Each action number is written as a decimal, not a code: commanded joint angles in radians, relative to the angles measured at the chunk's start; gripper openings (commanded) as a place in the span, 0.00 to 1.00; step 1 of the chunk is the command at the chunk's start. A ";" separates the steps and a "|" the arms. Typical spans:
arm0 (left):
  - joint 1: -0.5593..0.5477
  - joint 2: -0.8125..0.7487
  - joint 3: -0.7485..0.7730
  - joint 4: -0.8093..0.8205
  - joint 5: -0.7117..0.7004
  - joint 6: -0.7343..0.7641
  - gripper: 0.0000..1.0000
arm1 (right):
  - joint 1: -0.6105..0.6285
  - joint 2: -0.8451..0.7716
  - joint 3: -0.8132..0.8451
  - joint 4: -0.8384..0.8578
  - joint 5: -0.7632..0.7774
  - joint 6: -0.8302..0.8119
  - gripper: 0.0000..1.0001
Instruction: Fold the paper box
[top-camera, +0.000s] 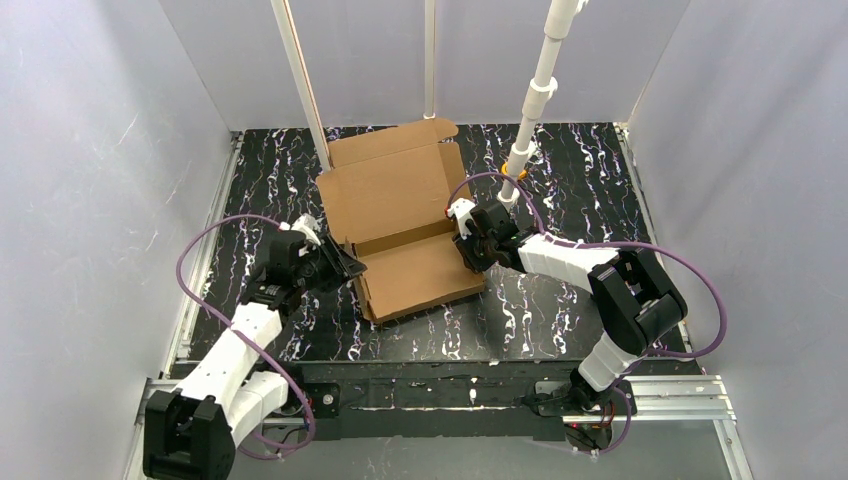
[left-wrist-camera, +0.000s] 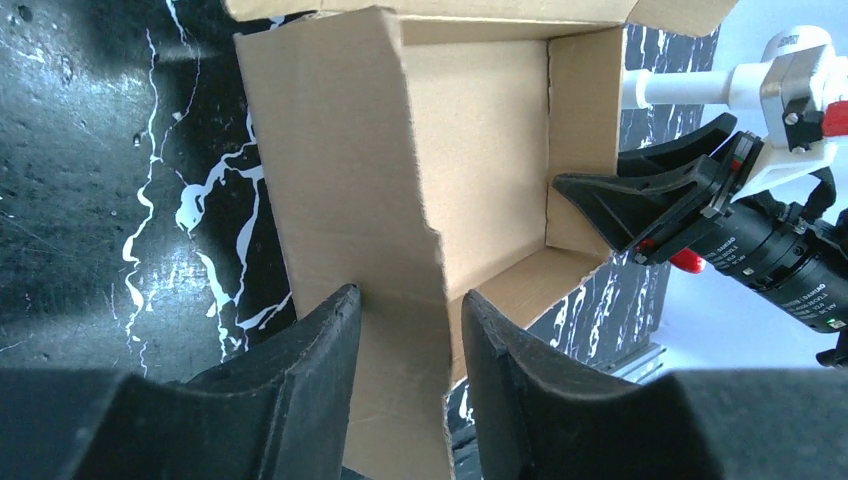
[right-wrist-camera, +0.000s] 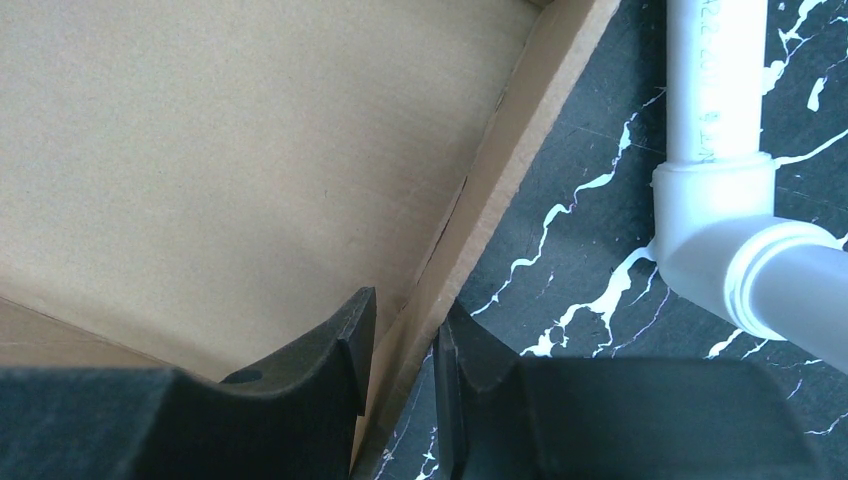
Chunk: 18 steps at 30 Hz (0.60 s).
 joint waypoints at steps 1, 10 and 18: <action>0.033 0.012 -0.076 0.195 0.087 -0.099 0.38 | 0.011 0.022 0.031 -0.015 -0.049 0.004 0.34; 0.077 -0.036 -0.129 0.326 0.155 -0.172 0.37 | 0.011 0.030 0.034 -0.018 -0.052 0.003 0.34; 0.115 0.011 -0.162 0.342 0.177 -0.199 0.21 | 0.011 0.030 0.033 -0.018 -0.048 0.002 0.34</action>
